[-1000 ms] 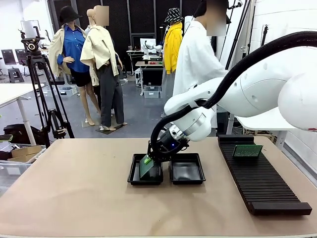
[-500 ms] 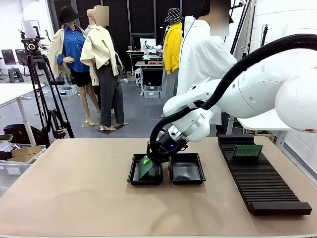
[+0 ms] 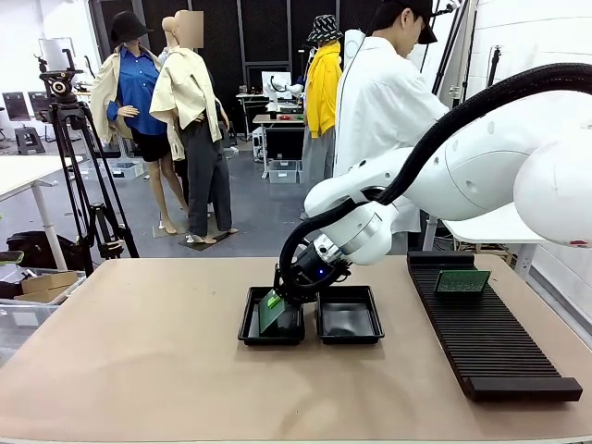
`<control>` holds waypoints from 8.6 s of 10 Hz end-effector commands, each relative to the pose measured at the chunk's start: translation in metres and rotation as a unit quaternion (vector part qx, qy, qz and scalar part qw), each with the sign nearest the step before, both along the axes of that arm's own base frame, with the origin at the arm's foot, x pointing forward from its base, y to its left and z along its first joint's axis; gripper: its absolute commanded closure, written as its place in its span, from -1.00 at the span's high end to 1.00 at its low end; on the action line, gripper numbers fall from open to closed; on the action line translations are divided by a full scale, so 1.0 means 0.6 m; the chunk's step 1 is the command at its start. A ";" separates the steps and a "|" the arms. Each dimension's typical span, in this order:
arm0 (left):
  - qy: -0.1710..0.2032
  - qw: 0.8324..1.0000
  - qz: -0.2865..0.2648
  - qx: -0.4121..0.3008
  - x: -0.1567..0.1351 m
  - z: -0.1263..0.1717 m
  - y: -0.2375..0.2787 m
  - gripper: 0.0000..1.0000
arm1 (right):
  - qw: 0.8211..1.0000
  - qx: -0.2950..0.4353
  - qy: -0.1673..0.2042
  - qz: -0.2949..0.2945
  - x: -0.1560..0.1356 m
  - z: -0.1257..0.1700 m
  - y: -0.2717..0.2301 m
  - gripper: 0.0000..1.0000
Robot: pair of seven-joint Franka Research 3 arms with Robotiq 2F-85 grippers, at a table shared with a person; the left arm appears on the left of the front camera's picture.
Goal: Inspect and transfer BCBs to ESD trays.
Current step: Pick up the Blank PCB from the PCB Rack and place it in the left ESD tray, then pick up the ESD tray and place it on the left side of the table.
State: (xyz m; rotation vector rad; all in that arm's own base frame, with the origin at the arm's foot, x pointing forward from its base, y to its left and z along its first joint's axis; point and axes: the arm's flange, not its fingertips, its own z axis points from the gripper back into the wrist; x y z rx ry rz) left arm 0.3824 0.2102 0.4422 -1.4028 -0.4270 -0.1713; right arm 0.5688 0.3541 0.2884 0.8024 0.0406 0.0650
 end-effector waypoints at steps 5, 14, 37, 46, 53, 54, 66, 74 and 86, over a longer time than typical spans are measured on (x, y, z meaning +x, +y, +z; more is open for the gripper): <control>0.002 1.000 0.002 0.004 -0.003 0.003 0.003 1.00 | 0.997 -0.065 0.003 -0.038 -0.009 0.037 0.048 -0.82; 0.002 1.000 0.002 0.004 -0.003 0.003 0.003 1.00 | 0.977 -0.193 -0.033 -0.084 -0.049 0.116 0.127 1.00; 0.002 1.000 0.002 0.004 -0.003 0.003 0.003 1.00 | 0.970 -0.222 -0.033 -0.088 -0.058 0.141 0.122 1.00; -0.003 0.995 -0.016 0.102 0.011 0.040 -0.173 1.00 | 0.984 -0.175 -0.032 -0.005 -0.069 0.282 -0.047 1.00; 0.032 0.954 0.077 0.287 0.023 0.055 -0.405 1.00 | 0.996 -0.071 -0.032 -0.042 -0.078 0.351 -0.295 1.00; 0.035 0.946 0.084 0.310 0.031 0.048 -0.437 1.00 | 0.996 -0.048 -0.043 -0.058 -0.088 0.347 -0.336 1.00; 0.109 0.842 0.096 0.519 0.110 -0.087 -0.758 1.00 | 0.974 0.149 -0.088 -0.148 -0.154 0.236 -0.676 1.00; 0.119 0.815 0.119 0.554 0.174 -0.137 -0.811 1.00 | 0.964 0.223 -0.040 -0.137 -0.125 0.144 -0.762 1.00; 0.082 0.817 0.070 0.566 0.204 -0.203 -0.799 0.89 | 0.965 0.225 -0.025 -0.132 -0.119 0.132 -0.763 1.00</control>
